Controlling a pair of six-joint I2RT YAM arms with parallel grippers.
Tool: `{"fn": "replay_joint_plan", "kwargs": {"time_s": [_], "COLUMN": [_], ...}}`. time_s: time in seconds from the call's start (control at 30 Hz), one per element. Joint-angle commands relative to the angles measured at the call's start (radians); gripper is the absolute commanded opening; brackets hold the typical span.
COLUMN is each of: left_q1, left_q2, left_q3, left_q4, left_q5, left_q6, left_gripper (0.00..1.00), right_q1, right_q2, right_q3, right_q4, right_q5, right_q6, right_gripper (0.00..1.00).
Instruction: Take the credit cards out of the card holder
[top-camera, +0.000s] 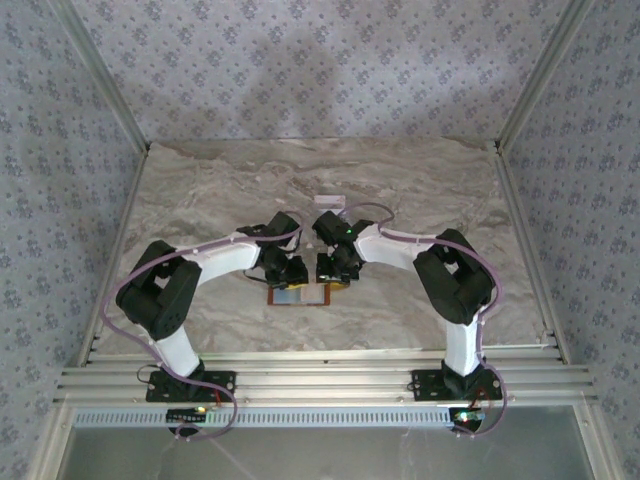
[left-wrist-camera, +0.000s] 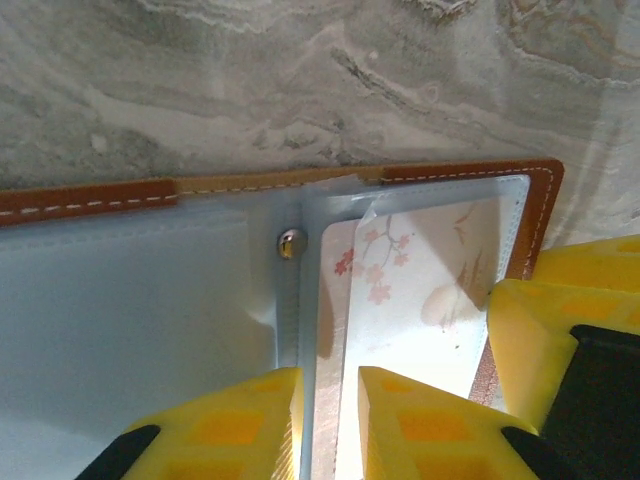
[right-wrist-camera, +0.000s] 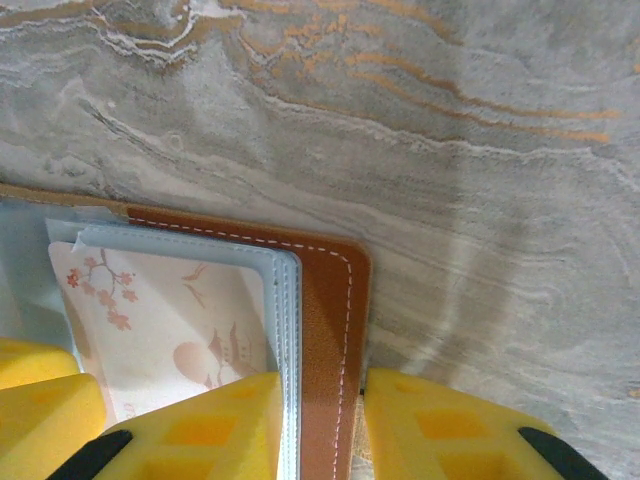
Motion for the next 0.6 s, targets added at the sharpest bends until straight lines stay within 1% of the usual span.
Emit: {"fn": "replay_joint_plan", "kwargs": {"time_s": [0.0,0.23,0.4,0.57], "left_q1": [0.008,0.016,0.019,0.027], "left_q2": [0.009,0.010,-0.004,-0.035], "left_q3": [-0.023,-0.033,-0.055,-0.057], "left_q4": [0.032,0.001,0.043,0.018], "left_q5": [0.034,-0.010,-0.005,-0.028], "left_q6": [-0.003,0.004,0.010,0.019], "left_gripper": [0.21,0.19,0.12,0.09], "right_q1": [0.006,0.007,0.005,0.005], "right_q2": [0.021,0.018,0.016,0.013], "right_q3": [0.011,0.010,0.007,0.003], "right_q4": [-0.046,-0.046,-0.046,-0.045], "right_q5": [0.022,0.018,0.018,0.018], "right_q6": [-0.013,-0.013,-0.015,-0.013], "right_gripper": [0.29,0.29,0.28,0.28]}}
